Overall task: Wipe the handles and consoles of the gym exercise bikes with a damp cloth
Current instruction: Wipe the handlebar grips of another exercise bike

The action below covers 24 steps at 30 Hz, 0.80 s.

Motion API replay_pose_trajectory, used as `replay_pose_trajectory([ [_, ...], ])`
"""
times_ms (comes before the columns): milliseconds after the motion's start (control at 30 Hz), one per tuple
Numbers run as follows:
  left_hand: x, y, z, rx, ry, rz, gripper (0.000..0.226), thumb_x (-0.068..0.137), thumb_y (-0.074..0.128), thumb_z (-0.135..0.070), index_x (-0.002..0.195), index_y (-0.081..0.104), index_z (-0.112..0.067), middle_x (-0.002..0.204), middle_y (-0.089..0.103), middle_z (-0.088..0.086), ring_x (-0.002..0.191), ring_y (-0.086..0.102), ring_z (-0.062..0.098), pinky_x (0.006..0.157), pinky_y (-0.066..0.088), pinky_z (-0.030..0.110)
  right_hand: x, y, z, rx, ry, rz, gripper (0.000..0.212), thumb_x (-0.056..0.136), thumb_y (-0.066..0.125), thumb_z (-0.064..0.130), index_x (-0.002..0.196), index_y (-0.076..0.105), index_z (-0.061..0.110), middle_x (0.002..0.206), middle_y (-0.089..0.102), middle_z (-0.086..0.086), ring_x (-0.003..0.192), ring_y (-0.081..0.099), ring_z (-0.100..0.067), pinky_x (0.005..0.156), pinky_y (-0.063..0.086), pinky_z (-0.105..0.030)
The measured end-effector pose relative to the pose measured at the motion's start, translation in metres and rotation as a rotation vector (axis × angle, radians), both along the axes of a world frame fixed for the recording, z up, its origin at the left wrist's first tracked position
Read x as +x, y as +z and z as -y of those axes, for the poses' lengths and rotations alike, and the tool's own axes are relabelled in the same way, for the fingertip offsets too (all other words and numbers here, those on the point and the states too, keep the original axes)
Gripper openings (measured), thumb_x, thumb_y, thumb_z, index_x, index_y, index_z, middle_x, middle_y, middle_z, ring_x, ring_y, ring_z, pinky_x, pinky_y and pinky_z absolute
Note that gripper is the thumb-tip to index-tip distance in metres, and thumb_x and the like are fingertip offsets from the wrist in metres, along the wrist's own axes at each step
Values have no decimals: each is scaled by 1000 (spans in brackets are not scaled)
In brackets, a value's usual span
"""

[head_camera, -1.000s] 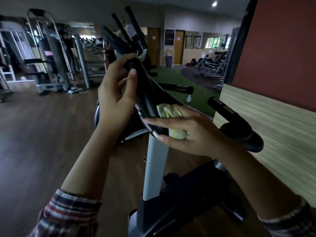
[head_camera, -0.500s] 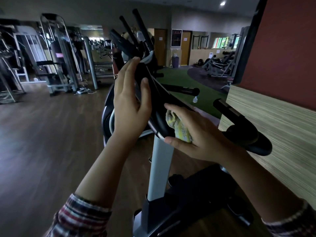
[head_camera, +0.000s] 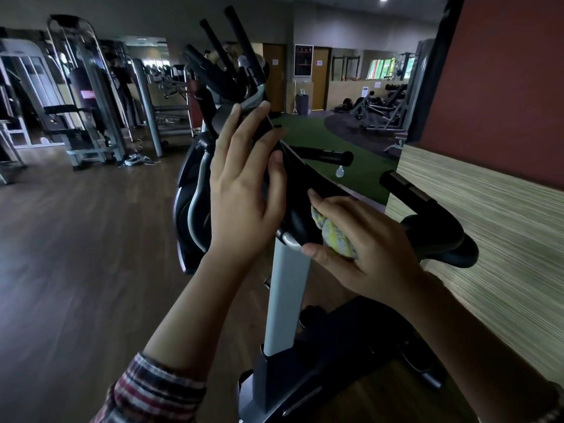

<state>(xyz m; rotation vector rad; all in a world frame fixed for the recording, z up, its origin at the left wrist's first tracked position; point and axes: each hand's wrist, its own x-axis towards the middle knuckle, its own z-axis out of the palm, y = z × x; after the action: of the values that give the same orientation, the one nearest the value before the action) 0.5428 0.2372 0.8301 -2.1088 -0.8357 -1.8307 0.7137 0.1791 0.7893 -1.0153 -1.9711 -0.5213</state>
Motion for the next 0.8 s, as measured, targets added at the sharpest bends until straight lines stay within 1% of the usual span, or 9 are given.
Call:
replay_pose_trajectory([
  [100, 1, -2, 0, 10, 0, 4, 29, 98, 44, -12, 116, 65, -1, 141, 49, 13, 141, 30, 32, 116, 26, 38, -6, -3, -1, 26, -37, -22, 52, 98, 47, 42, 131, 58, 4, 112, 68, -7, 100, 66, -19, 77, 54, -35],
  [167, 1, -3, 0, 37, 1, 12, 27, 97, 47, -11, 114, 66, 0, 139, 51, 15, 139, 33, 32, 116, 28, 40, -1, -5, -3, 26, -38, -17, 45, 100, 44, 35, 129, 61, 6, 108, 69, -6, 96, 66, -19, 75, 53, -33],
  [267, 0, -3, -1, 65, -9, 38, 23, 95, 54, -10, 109, 68, 1, 134, 55, 18, 133, 40, 36, 114, 31, 39, 19, -5, -3, -18, -18, -29, 36, 99, 46, 28, 122, 68, 12, 111, 68, -4, 99, 67, -17, 76, 54, -34],
  [333, 0, -3, 0, 67, -20, 49, 23, 94, 56, -10, 109, 68, 1, 132, 55, 19, 131, 42, 38, 113, 32, 39, 24, -4, -2, -44, -10, -56, 34, 98, 47, 27, 119, 70, 13, 112, 68, -4, 100, 66, -16, 76, 54, -35],
  [467, 4, -4, 0, 55, -35, 74, 24, 93, 58, -11, 111, 67, 2, 132, 54, 19, 133, 40, 37, 115, 29, 36, 4, -3, -5, -27, -67, -18, 33, 96, 46, 23, 105, 72, 6, 105, 70, -5, 94, 66, -23, 76, 52, -35],
  [567, 3, -6, -1, 51, -38, 82, 26, 92, 59, -13, 112, 67, 2, 133, 53, 19, 134, 39, 36, 115, 29, 36, 17, -2, -5, -144, 35, -43, 31, 97, 47, 22, 108, 72, 6, 111, 69, -4, 102, 66, -20, 80, 53, -37],
  [633, 3, -6, 1, 45, -42, 79, 26, 92, 59, -14, 112, 67, 1, 134, 53, 18, 134, 38, 35, 114, 30, 37, 35, 0, -4, -251, 122, -100, 30, 97, 47, 19, 112, 71, 7, 114, 67, -4, 108, 64, -17, 85, 52, -40],
  [700, 4, -7, 2, 36, -41, 89, 26, 92, 59, -14, 113, 66, 0, 135, 52, 18, 135, 37, 34, 115, 29, 38, 38, 3, -6, -314, 144, -134, 31, 97, 47, 19, 114, 70, 8, 115, 66, -2, 109, 64, -15, 86, 52, -42],
  [800, 6, -7, 0, 47, -21, 87, 25, 91, 60, -13, 111, 66, 0, 135, 52, 17, 135, 37, 35, 114, 31, 42, 25, 7, -12, -316, 137, -54, 33, 97, 46, 24, 113, 70, 7, 114, 67, -2, 107, 64, -15, 84, 51, -40],
])
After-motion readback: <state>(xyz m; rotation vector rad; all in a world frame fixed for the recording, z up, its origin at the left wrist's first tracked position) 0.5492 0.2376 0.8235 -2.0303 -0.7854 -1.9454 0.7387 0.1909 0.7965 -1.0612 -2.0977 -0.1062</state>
